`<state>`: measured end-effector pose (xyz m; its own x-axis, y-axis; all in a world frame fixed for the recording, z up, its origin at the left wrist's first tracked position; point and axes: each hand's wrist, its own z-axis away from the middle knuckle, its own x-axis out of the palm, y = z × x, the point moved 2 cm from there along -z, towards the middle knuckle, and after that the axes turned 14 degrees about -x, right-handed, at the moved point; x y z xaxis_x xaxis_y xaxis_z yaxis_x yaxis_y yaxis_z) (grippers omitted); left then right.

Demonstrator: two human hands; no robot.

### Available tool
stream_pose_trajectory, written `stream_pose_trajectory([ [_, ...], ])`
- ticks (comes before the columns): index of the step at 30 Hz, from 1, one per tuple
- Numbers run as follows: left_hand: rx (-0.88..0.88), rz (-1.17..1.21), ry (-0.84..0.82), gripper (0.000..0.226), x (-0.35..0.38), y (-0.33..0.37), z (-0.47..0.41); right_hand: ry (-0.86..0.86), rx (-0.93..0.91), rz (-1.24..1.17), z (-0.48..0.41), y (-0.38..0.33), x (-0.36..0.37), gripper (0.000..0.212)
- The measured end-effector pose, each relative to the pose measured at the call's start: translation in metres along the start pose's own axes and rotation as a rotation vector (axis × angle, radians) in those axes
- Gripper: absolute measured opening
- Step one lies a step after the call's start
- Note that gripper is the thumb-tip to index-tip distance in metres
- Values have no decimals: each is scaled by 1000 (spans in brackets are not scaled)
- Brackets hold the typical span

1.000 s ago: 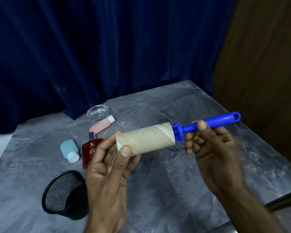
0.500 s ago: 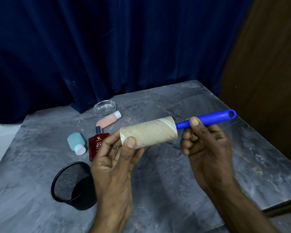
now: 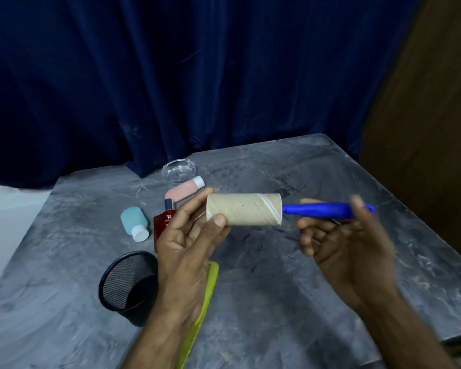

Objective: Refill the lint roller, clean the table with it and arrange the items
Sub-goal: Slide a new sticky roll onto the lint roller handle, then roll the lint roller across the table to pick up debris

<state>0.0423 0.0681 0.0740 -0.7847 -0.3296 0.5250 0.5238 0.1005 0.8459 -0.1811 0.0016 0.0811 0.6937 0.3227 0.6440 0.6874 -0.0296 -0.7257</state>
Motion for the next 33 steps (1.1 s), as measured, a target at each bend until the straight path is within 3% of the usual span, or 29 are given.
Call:
stream_pose_trajectory([
  [2, -56, 63, 28, 50, 3, -4, -9, -1, 50, 32, -3, -11, -14, 68],
  [7, -157, 148, 60, 43, 17, -21, -34, -138, 82, 386, -7, -30, -39, 43],
  [10, -173, 65, 64, 34, 27, -30, -51, -271, 161, 550, -9, -34, -45, 34],
  [13, -188, -73, 57, 39, 37, -37, -66, -408, 197, 799, -12, -22, -42, 34],
  [15, -194, -270, 69, 53, 39, -43, -74, -396, 137, 936, -13, -6, -39, 40],
  [19, -146, -986, 121, 102, 28, -52, -83, -339, -167, 1450, -17, 30, -40, 35],
  [23, -120, -1553, 104, 124, 9, -63, -83, -290, -178, 1723, -30, 54, -38, 27],
  [26, -186, -1718, 91, 127, -1, -63, -86, -331, -140, 1856, -38, 70, -29, 31],
  [33, -287, -1756, 22, 135, -7, -62, -95, -371, -155, 2019, -44, 91, -16, 37],
])
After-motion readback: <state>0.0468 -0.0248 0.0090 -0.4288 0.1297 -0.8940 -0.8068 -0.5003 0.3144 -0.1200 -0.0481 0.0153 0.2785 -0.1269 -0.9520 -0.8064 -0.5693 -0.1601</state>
